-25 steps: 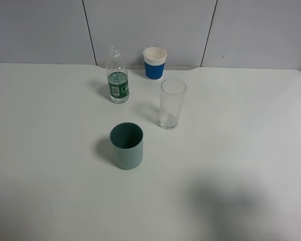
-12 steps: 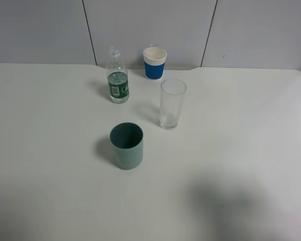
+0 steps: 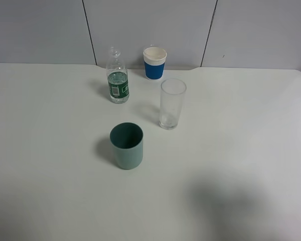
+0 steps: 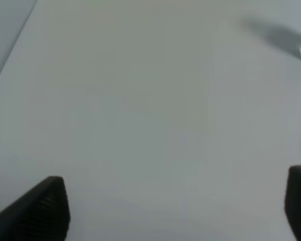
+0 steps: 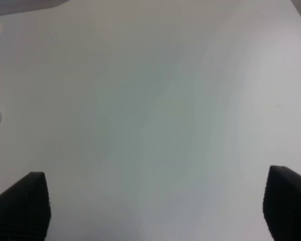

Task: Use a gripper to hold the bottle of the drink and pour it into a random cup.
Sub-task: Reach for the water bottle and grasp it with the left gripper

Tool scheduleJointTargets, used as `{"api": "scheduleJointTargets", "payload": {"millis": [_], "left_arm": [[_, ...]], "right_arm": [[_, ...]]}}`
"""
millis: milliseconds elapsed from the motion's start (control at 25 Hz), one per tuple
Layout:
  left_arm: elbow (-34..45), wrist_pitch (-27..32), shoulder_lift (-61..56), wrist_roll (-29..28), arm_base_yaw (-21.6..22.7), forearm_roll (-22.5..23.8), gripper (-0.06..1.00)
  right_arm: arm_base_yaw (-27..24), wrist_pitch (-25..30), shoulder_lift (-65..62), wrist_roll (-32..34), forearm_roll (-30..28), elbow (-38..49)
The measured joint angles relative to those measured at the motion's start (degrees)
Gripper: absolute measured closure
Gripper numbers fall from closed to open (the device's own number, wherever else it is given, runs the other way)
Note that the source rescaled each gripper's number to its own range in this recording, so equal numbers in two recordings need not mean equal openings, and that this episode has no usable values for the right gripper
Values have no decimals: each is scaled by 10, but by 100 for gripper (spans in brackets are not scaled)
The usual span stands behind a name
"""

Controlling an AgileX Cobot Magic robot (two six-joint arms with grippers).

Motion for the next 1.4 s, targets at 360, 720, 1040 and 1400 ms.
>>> {"api": "scheduleJointTargets", "payload": {"millis": [360, 720, 1040, 1400], "left_arm": [[0, 0, 0, 0, 0, 0, 26], [0, 0, 0, 0, 0, 0, 26], [-22, -22, 64, 39, 0, 0, 26], [-35, -89, 186, 108, 0, 0, 26]], "right_arm": [[0, 0, 0, 0, 0, 0], [0, 0, 0, 0, 0, 0], [0, 0, 0, 0, 0, 0], [0, 0, 0, 0, 0, 0]]}}
